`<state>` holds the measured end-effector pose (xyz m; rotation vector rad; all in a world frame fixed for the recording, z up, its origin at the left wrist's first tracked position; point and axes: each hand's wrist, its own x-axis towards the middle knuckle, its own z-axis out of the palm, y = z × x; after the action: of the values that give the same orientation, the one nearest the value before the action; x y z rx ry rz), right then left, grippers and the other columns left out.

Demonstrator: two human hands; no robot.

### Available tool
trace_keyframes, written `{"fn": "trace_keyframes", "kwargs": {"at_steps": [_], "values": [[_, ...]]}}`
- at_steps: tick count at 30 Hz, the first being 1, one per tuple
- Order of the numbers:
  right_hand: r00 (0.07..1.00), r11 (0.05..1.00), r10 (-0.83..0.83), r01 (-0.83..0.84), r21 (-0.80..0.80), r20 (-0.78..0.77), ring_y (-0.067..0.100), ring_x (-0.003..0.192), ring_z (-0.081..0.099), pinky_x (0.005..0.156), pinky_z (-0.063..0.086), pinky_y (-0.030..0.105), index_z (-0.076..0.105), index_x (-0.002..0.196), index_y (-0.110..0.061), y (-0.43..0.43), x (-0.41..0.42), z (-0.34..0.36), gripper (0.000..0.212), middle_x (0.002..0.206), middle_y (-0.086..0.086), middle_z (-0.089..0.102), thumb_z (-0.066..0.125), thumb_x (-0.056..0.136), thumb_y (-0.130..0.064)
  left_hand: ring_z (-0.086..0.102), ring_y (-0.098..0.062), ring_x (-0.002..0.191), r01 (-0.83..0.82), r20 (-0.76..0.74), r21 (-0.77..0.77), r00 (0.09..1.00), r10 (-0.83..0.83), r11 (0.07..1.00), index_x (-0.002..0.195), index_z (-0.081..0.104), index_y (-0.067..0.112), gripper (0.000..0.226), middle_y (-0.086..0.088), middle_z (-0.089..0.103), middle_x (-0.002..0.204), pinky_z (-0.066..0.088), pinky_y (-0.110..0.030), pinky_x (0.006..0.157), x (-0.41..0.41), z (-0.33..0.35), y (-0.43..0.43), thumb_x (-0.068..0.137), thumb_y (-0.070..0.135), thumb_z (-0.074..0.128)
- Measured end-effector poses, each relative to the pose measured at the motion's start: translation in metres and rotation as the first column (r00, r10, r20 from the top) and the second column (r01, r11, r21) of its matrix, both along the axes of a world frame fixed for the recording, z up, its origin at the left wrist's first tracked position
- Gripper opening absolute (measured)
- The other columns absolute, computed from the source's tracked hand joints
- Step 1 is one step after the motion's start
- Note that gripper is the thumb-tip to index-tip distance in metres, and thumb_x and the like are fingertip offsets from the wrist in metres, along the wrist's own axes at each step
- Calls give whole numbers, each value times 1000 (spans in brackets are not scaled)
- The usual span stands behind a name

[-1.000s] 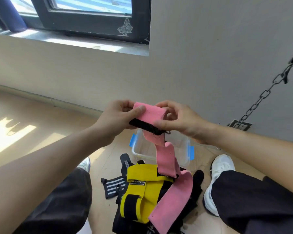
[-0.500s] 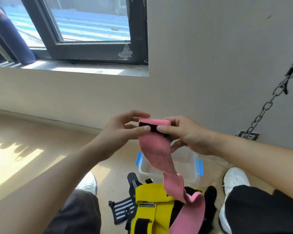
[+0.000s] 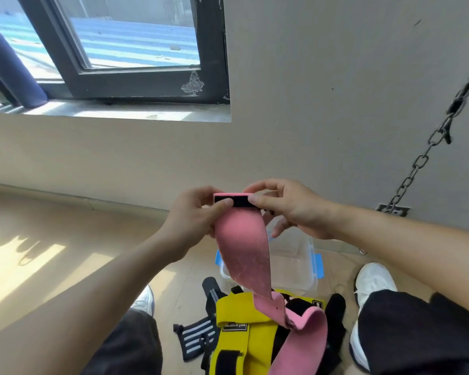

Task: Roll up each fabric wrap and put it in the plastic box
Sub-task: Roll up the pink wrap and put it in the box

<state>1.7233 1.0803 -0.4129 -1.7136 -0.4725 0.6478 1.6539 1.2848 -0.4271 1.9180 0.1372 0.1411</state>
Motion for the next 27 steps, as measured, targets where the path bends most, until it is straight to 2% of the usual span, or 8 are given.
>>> {"fn": "trace_keyframes", "kwargs": {"at_steps": [4, 8, 12, 16, 19, 23, 27], "values": [[993, 998, 16, -9, 59, -121, 16, 67, 62, 44, 50, 23, 67, 123, -15, 6, -6, -4, 30, 91, 6, 61, 59, 101, -32, 60, -18, 65, 4, -13, -19, 1000, -4, 1000, 97, 74, 13, 10, -10, 69, 87, 46, -26, 49, 0, 0, -4, 100, 15, 64], [993, 994, -44, 55, 94, -112, 10, 63, 59, 44, 48, 22, 74, 117, -15, 2, -3, -6, 24, 83, 0, 65, 64, 98, -26, 57, -14, 63, 61, -22, -77, 998, -63, 995, 101, 72, 10, 7, -6, 70, 85, 45, -22, 50, -4, 1, -4, 99, 13, 66], [997, 990, -54, 60, 124, -51, 14, 67, 59, 48, 48, 23, 76, 113, -17, -2, -2, -6, 20, 91, 10, 69, 69, 94, -19, 66, -15, 73, 124, -91, -168, 986, -141, 978, 111, 68, 11, 16, -6, 76, 88, 54, -26, 61, -6, 7, -6, 98, 20, 67], [998, 987, -63, 62, 150, 3, 16, 76, 63, 50, 52, 23, 76, 112, -15, -3, -6, -8, 21, 105, 25, 72, 71, 91, -12, 70, -16, 82, 139, -152, -127, 976, -158, 982, 111, 71, 14, 30, -7, 74, 95, 59, -27, 70, -7, 12, -5, 97, 39, 65], [995, 986, -81, 71, 153, 62, 13, 73, 65, 52, 55, 23, 77, 112, -16, -1, -7, -12, 22, 107, 27, 71, 72, 91, -9, 68, -11, 76, 140, -190, -57, 971, -148, 989, 108, 73, 17, 34, -3, 71, 91, 56, -25, 68, -6, 14, -5, 99, 46, 59], [984, 987, -99, 78, 144, 148, 11, 71, 67, 55, 58, 24, 77, 104, -21, 0, -9, -15, 25, 102, 27, 71, 73, 88, -2, 66, -9, 77, 158, -203, -11, 966, -157, 987, 109, 75, 18, 29, -5, 73, 93, 54, -23, 65, -6, 14, -3, 101, 42, 60], [991, 989, -71, 55, 137, 116, 18, 82, 69, 55, 57, 26, 68, 123, -21, -1, -7, -13, 42, 101, 16, 71, 74, 87, -1, 66, -10, 77, 136, -149, -82, 978, -147, 987, 111, 73, 15, 20, -6, 72, 91, 54, -21, 60, -6, 11, -4, 99, 29, 65]]}}
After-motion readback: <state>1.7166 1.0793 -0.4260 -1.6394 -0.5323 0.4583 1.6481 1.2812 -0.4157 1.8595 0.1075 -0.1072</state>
